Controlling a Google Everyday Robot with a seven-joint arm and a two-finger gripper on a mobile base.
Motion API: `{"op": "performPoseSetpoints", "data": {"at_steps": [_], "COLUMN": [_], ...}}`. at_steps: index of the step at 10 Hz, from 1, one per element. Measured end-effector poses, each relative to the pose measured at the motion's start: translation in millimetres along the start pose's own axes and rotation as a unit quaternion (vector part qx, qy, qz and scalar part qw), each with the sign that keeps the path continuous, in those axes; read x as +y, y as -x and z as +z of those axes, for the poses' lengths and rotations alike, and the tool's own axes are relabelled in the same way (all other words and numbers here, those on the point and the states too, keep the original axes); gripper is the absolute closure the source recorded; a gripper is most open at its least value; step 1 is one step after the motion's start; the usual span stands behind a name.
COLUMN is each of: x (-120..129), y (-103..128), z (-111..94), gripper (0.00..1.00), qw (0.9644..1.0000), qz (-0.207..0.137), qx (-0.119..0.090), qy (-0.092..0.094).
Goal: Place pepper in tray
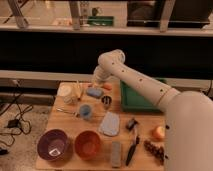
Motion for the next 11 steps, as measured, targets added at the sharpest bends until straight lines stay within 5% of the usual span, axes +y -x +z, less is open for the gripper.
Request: {"op": "performPoseSetpoints", "data": {"at_steps": [7, 11], "x": [-1, -7], "y": [-4, -59], "z": [-1, -19], "gripper": [1.00, 1.00], "qw": [1.0000, 0.9976], "qz": [0.009, 0.062], "qx": [-0.001, 0.009], "qy": [-0.004, -0.029]}}
